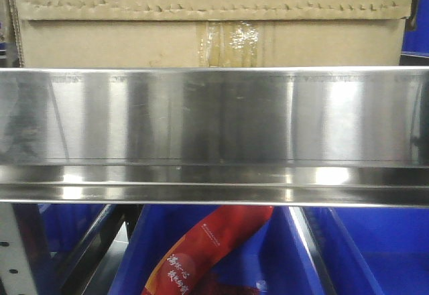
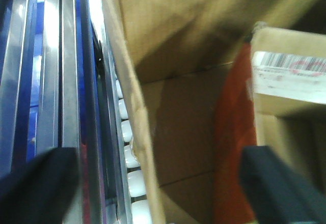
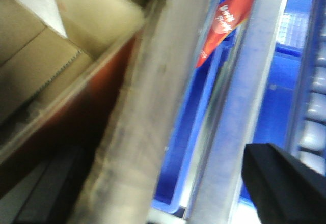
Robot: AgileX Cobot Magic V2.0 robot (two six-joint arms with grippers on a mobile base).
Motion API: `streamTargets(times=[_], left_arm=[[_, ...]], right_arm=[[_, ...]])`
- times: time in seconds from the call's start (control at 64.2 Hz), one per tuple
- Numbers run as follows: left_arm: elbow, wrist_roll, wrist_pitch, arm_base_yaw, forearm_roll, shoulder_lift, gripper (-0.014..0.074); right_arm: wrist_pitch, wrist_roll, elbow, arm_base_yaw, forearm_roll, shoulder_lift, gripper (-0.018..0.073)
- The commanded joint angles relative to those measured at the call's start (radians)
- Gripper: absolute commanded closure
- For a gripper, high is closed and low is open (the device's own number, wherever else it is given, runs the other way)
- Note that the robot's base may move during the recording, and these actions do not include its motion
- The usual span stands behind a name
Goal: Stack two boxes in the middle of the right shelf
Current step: 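Lower the held boxes onto the middle shelf rollers, then open both grippers to release the box walls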
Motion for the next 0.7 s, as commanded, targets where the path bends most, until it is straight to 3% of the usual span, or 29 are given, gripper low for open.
streamTargets(times=[0.0, 0.249, 0.389, 0.529, 0.685], left_arm=[[-0.008, 0.004, -0.013, 0.002, -0.006, -0.04, 0.0146], [-0.008, 0.004, -0.013, 0.002, -0.006, -0.134, 0.0162], [0.015, 0.004, -0.013, 0.002, -0.006, -0.208, 0.0201], [0.109, 0.008, -0.013, 0.002, -0.006, -0.3, 0.0414], [0.291, 0.008, -0.04, 0.002, -0.006, -0.424, 0.0695]], right_arm=[[-0.041, -0.01, 0.0, -0.006, -0.011, -0.042, 0.0089], [-0.131, -0.01, 0.0, -0.006, -0.011, -0.155, 0.0249], [-0.129, -0.01, 0.012, -0.006, -0.011, -0.226, 0.0446], [-0.166, -0.01, 0.082, -0.006, -0.027, -0.32, 0.0729], [-0.236, -0.01, 0.219, -0.006, -0.055, -0.43, 0.0712]])
